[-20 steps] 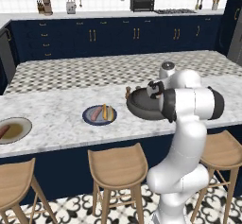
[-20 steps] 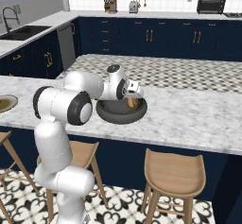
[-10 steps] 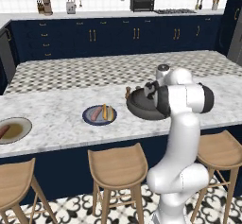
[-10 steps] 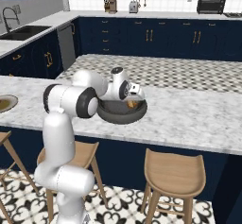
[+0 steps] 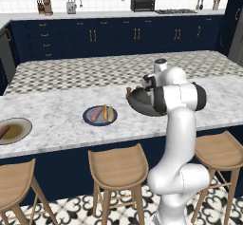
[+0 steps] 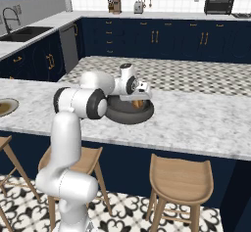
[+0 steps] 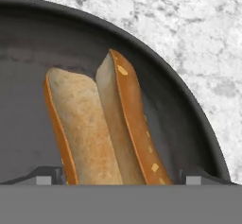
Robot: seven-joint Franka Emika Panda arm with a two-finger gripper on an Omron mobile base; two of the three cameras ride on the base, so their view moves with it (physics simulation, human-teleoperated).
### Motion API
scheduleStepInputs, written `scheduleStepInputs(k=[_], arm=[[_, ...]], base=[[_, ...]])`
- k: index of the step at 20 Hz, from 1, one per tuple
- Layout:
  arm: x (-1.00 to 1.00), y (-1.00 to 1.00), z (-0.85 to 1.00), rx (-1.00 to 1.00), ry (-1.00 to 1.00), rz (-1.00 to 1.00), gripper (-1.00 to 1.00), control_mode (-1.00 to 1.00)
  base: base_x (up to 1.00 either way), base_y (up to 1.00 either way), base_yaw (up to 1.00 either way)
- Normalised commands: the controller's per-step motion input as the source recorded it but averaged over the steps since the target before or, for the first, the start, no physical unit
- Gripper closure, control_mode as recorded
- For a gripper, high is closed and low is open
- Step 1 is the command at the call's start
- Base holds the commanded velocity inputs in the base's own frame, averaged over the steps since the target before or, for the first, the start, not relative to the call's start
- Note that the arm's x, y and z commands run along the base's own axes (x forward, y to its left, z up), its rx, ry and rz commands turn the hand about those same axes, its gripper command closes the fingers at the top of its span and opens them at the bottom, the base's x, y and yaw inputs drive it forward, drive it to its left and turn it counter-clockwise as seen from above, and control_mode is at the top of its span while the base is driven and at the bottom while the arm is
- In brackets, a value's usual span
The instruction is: Place one bun and one sausage from the bowl on each plate.
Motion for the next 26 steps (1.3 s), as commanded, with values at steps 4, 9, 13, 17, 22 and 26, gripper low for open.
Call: scheduleStepInputs(k=[4,9,13,17,22,26], arm=[[-0.67,0.13,-0.24,0.0,-0.01,0.02,1.0,-1.0],[-0.95,0.14,0.66,0.0,-0.32,0.0,1.0,-1.0],[-0.91,0.21,1.0,0.0,-0.34,0.0,1.0,-1.0],[-1.0,0.23,0.64,0.0,-0.16,-0.02,1.0,-1.0],[-1.0,0.28,0.27,0.0,-0.06,-0.02,1.0,-1.0],[-0.24,0.05,0.03,0.0,0.0,0.0,1.0,1.0]], base=[[0.0,0.0,0.0],[0.0,0.0,0.0],[0.0,0.0,0.0],[0.0,0.0,0.0],[0.0,0.0,0.0],[-0.75,0.49,0.0]])
